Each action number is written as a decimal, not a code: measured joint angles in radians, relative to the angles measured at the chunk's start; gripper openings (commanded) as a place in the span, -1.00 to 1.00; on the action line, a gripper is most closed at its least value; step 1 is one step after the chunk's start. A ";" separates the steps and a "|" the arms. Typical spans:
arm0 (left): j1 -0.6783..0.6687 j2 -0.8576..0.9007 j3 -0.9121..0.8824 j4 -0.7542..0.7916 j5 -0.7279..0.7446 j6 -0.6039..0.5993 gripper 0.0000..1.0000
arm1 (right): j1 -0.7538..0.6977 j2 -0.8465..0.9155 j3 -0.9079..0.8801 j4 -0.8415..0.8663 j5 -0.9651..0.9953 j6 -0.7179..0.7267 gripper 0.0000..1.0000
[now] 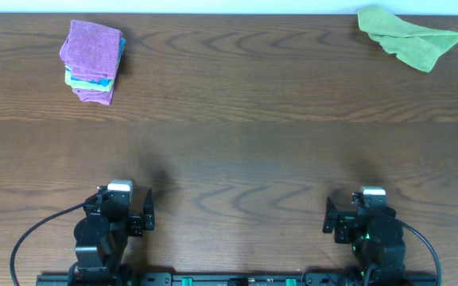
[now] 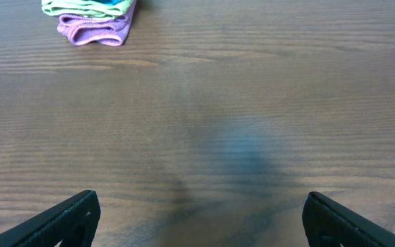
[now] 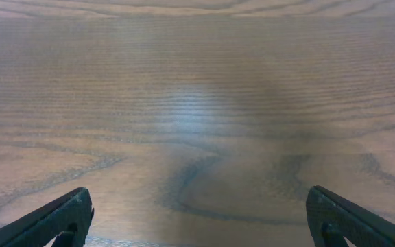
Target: Fold the cloth
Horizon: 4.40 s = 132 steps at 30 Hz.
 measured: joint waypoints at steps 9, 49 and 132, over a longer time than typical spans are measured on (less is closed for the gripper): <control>0.000 0.000 0.000 0.000 0.000 0.000 0.91 | 0.000 0.000 0.000 0.000 0.000 0.000 0.99; 0.000 0.000 0.000 0.000 0.000 0.000 0.91 | 0.000 0.000 0.000 0.000 0.000 0.000 0.98; 0.000 -0.001 0.000 0.001 0.000 0.000 0.91 | -0.554 2.298 1.372 1.153 -0.038 0.518 0.43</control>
